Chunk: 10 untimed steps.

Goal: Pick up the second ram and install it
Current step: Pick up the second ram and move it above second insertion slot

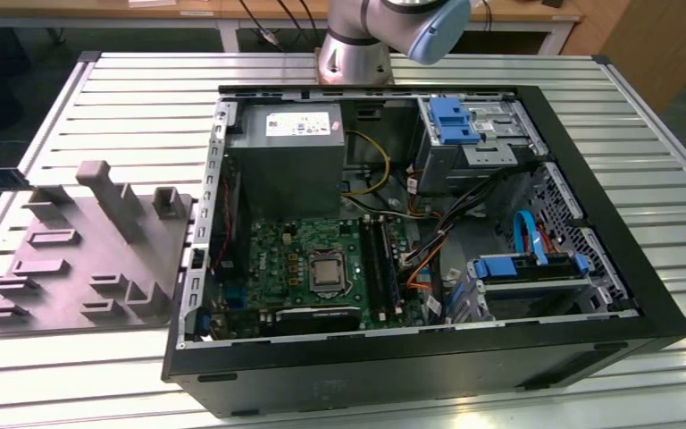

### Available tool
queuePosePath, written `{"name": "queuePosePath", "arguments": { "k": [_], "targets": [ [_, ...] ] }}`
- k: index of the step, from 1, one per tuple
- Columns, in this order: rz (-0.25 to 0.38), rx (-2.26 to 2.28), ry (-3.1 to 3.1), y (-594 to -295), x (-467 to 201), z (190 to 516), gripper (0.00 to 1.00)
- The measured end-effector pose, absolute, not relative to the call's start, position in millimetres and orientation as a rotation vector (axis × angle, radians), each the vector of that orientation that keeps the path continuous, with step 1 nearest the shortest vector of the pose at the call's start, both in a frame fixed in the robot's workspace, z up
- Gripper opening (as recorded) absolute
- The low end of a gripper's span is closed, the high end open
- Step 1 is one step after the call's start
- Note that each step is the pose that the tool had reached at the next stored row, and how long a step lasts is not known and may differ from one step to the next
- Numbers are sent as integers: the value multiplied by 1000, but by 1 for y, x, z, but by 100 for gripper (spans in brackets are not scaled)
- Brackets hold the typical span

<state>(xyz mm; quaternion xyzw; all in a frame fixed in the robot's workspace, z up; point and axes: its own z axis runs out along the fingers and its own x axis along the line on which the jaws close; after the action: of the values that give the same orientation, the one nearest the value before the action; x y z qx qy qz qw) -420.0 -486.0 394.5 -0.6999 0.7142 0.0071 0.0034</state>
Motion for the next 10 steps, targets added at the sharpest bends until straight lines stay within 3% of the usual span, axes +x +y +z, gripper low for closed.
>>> {"name": "queuePosePath", "arguments": {
  "k": [10],
  "targets": [
    [22, -2194, 2238, -486, -419, 397, 11]
  ]
}}
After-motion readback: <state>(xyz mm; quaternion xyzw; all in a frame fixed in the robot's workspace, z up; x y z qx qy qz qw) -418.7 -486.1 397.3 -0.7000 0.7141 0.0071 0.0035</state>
